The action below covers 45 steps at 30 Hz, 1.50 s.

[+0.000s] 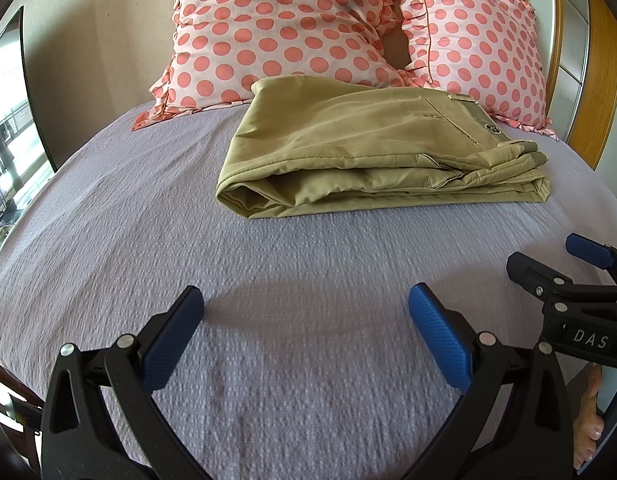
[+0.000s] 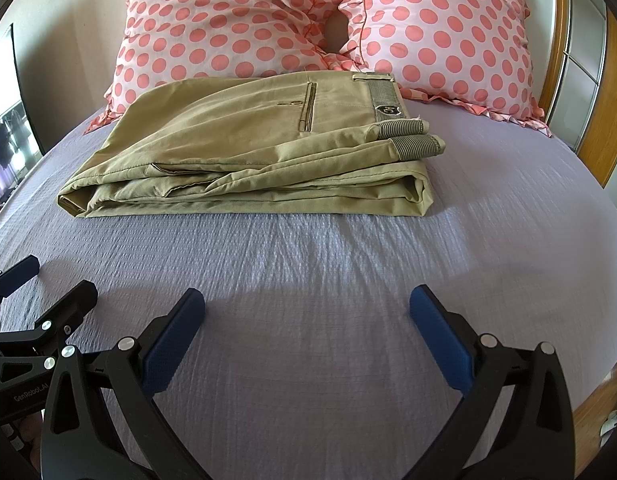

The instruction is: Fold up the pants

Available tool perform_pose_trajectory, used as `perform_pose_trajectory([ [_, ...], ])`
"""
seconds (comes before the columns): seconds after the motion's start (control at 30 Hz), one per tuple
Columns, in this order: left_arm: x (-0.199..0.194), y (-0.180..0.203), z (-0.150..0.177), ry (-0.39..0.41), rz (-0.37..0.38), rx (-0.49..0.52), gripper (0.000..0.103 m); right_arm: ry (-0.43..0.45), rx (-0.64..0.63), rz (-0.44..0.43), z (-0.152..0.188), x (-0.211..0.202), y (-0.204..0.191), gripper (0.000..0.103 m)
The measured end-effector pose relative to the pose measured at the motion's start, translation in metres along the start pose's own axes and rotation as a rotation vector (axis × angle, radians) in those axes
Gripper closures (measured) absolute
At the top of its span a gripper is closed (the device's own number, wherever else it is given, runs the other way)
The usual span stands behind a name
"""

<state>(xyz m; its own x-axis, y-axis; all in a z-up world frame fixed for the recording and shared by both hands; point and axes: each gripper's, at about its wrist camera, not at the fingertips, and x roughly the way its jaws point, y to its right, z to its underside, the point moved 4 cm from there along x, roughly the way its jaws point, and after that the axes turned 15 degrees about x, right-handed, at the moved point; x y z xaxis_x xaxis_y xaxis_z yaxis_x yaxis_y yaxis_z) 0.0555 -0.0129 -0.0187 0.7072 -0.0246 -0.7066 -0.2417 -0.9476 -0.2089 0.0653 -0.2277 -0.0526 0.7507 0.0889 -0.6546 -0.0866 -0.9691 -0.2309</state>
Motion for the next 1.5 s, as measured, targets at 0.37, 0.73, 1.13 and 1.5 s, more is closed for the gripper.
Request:
perform_pose_trajectory([
  [0.37, 0.0004, -0.0004, -0.0004, 0.001, 0.001, 0.000, 0.002, 0.000, -0.001, -0.001, -0.0003, -0.0004, 0.0001, 0.001],
  [0.73, 0.0006, 0.0019, -0.0025, -0.014, 0.005, -0.003, 0.002, 0.001, -0.001, -0.001, -0.0006, -0.0004, 0.0003, 0.001],
  [1.13, 0.0031, 0.0001, -0.0041, -0.020, 0.006, -0.006, 0.002, 0.000, -0.002, -0.002, -0.0004, -0.0007, 0.0007, 0.001],
  [1.5, 0.0045, -0.0002, -0.0040, -0.022, 0.005, -0.010, 0.002, 0.001, -0.002, -0.002, -0.0011, -0.0004, 0.0006, 0.001],
])
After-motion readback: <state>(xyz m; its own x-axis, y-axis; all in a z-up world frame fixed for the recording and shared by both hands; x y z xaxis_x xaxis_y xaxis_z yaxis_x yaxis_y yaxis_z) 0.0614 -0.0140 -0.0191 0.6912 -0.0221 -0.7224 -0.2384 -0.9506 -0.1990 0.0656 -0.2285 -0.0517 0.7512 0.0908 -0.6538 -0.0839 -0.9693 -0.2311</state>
